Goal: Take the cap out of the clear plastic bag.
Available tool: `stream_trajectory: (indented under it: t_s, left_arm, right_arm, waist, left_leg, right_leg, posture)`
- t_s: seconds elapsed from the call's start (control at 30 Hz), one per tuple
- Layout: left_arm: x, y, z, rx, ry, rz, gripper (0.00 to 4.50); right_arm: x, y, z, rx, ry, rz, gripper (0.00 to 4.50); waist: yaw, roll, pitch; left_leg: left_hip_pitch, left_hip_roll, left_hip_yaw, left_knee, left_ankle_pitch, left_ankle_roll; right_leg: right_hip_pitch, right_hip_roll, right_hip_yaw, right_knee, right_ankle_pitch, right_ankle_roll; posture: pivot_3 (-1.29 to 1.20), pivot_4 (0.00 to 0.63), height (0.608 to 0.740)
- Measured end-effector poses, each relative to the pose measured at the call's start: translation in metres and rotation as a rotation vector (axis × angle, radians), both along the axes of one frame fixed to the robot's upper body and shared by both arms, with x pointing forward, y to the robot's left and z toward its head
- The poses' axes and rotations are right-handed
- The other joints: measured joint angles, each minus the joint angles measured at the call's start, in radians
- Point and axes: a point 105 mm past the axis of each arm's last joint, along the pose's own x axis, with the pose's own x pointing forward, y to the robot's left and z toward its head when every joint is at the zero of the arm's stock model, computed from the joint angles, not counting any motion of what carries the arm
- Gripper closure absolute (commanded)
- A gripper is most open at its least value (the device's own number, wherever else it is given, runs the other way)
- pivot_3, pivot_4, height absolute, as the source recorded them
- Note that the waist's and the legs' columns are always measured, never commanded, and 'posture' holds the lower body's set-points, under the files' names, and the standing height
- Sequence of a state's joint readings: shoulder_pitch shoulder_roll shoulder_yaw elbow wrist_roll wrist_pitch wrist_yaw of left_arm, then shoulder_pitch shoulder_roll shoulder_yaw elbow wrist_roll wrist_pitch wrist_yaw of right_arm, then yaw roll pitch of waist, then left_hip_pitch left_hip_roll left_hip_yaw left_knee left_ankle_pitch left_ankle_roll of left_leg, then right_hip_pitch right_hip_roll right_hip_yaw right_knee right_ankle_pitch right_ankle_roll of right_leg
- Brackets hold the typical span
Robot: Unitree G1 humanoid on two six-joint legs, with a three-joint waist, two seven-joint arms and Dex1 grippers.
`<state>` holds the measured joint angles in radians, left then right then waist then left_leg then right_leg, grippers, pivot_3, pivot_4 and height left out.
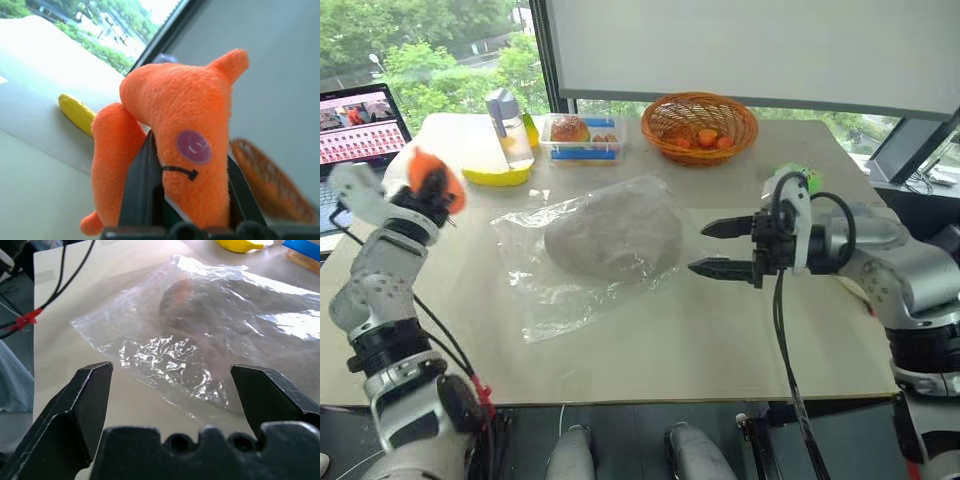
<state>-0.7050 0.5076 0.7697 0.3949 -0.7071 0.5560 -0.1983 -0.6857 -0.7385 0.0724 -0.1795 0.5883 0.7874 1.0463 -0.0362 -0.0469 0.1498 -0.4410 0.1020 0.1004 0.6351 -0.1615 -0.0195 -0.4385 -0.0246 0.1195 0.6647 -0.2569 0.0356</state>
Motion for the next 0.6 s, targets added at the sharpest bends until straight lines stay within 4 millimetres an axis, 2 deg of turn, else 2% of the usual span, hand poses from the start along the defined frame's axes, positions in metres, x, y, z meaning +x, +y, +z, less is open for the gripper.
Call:
stream_trajectory:
  t_s: [0.17,0.2,0.27,0.33,0.37,0.4,0.53,0.6]
  left_arm:
    - [-0.031,0.071,-0.080,0.126,0.380,0.374,4.44]
    - [-0.038,0.081,-0.088,0.154,0.418,0.420,4.44]
    - [-0.044,0.093,-0.085,0.198,0.422,0.474,4.44]
    - [-0.055,0.109,-0.090,0.179,0.443,0.552,3.46]
    - [-0.064,0.118,-0.095,0.159,0.455,0.608,3.29]
    - [-0.068,0.123,-0.097,0.142,0.458,0.639,2.85]
    - [-0.077,0.130,-0.099,0.134,0.435,0.709,1.21]
    - [-0.080,0.132,-0.098,0.150,0.419,0.733,0.57]
  right_arm:
    - [0.003,0.007,-0.001,0.006,0.004,0.026,0.00]
    - [0.003,0.010,-0.002,0.008,0.006,0.036,0.00]
    - [0.004,0.014,0.000,0.010,-0.001,0.051,0.00]
    - [0.003,0.017,0.003,0.013,-0.015,0.065,0.00]
    - [0.004,0.018,0.004,0.011,-0.019,0.068,0.00]
    - [0.005,0.017,0.004,0.010,-0.020,0.066,0.00]
    - [0.006,0.017,0.003,0.002,-0.019,0.060,0.00]
    - [0.007,0.016,0.002,-0.003,-0.021,0.057,0.00]
  waist:
    - [-0.007,-0.002,0.000]
    - [-0.005,-0.002,0.000]
    - [0.000,-0.003,0.000]
    - [0.001,-0.003,0.000]
    - [0.001,-0.003,0.000]
    - [-0.002,-0.002,0.000]
    - [-0.007,-0.001,-0.001]
    - [-0.007,-0.001,-0.001]
  left_leg:
    - [0.000,0.000,0.000,0.000,0.000,0.000]
    - [-0.001,0.000,0.000,0.000,0.000,0.000]
    - [0.000,0.000,0.000,0.000,0.000,0.000]
    - [0.000,0.000,0.000,0.000,0.000,-0.001]
    - [0.000,0.000,0.001,0.000,0.000,-0.001]
    - [0.000,0.000,0.001,-0.001,0.000,-0.001]
    - [0.001,0.001,0.001,-0.002,0.000,-0.001]
    - [0.001,0.001,0.001,-0.002,0.000,-0.001]
  right_leg:
    - [-0.001,0.000,0.000,0.000,0.000,-0.001]
    - [-0.001,0.000,-0.001,0.000,0.000,-0.001]
    - [-0.001,-0.001,-0.002,0.000,0.000,-0.001]
    - [-0.001,-0.001,-0.002,0.000,0.000,-0.001]
    - [-0.001,-0.001,-0.002,0.000,0.000,-0.001]
    - [-0.001,-0.001,-0.002,0.000,0.000,-0.001]
    - [-0.002,-0.001,-0.002,0.002,-0.001,-0.003]
    - [-0.002,0.000,-0.002,0.002,-0.001,-0.003]
  posture:
    - [0.00,0.150,0.720]
    - [0.00,0.150,0.720]
    - [0.00,0.150,0.720]
    - [0.00,0.150,0.720]
    - [0.00,0.150,0.720]
    - [0.00,0.150,0.720]
    - [0.00,0.150,0.720]
    - [0.00,0.150,0.720]
